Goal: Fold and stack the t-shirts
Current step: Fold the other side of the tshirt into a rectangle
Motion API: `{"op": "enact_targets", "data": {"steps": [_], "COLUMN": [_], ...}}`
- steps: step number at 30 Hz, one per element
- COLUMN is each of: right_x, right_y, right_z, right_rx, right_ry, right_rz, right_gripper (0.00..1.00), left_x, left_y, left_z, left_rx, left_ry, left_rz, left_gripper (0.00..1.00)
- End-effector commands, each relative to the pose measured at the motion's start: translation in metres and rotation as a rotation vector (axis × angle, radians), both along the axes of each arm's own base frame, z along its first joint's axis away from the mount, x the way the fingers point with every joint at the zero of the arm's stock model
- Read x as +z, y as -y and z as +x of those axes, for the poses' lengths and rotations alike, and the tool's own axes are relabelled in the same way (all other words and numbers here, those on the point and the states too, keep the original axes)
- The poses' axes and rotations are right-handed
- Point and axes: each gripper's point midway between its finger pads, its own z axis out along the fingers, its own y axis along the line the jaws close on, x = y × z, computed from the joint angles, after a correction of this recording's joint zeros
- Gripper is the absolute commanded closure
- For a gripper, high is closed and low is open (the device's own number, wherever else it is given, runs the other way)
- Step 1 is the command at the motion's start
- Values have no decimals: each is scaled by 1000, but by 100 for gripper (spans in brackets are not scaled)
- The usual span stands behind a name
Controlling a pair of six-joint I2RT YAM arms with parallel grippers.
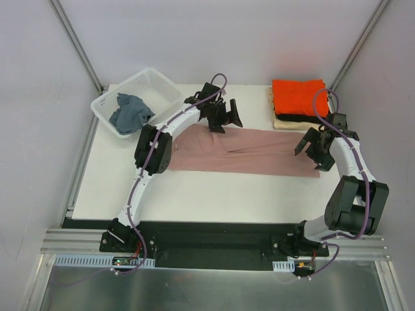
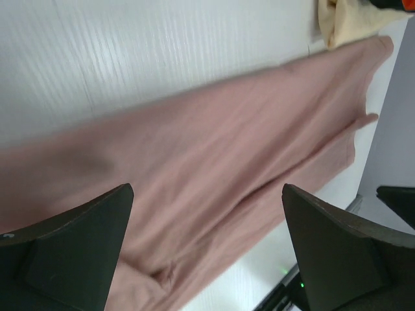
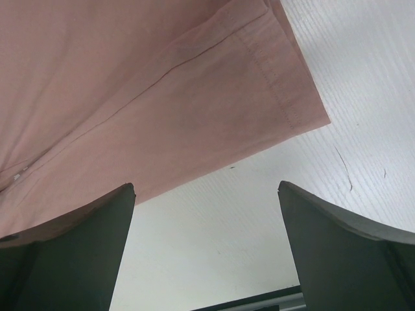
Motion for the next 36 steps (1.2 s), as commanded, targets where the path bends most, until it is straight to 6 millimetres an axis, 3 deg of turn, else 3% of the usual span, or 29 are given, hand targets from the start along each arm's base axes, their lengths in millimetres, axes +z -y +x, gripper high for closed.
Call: {"op": "enact_targets", "data": {"steps": [1,7,12,14,15,16,19,22,26,28,29,30,31,33,34,36], "right_x": [3,5,9,14,16,18,23,27,33,41,46,50,57,61,77,91], "right_y": [0,0,-3,-6,-7,-8,-12,-27,-47,-75,-99,-116,-144,-190,-215,-255], "right_z": [0,-2,-1,3,6,8,18,29,39,50,53,63,65,78,83,90], "right_rx": [10,13,24,41,47,49,71,119,184,298,379,446,526,641,706,805], "right_ry": [14,21,42,63,73,80,85,83,105,137,155,186,218,278,322,375], "right_rz": [-13,-16,-7,8,13,16,-22,-21,-12,11,31,57,155,278,368,446], "right_gripper": [3,3,3,3,3,3,3,3,3,3,3,3,3,3,3,3], "left_x": [-5,-12,14,39,67,70,109,132,122,109,103,106,83,59,51,31], "left_y": [19,38,43,41,39,35,26,11,-24,-49,-63,-73,-86,-110,-115,-128], "left_z": [31,45,46,43,41,37,18,-1,-19,-28,-28,-32,-39,-47,-51,-63], "left_rx": [-43,-118,-160,-182,-188,-194,-219,-213,-123,-46,-12,10,37,86,98,114], "left_ry": [69,150,179,233,281,287,340,373,375,345,327,325,268,202,171,104], "left_rz": [-80,-197,-293,-302,-312,-302,-309,-282,-170,-106,-87,-82,-54,-20,-18,-8], "left_gripper": [1,1,1,1,1,1,1,1,1,1,1,1,1,1,1,1]}}
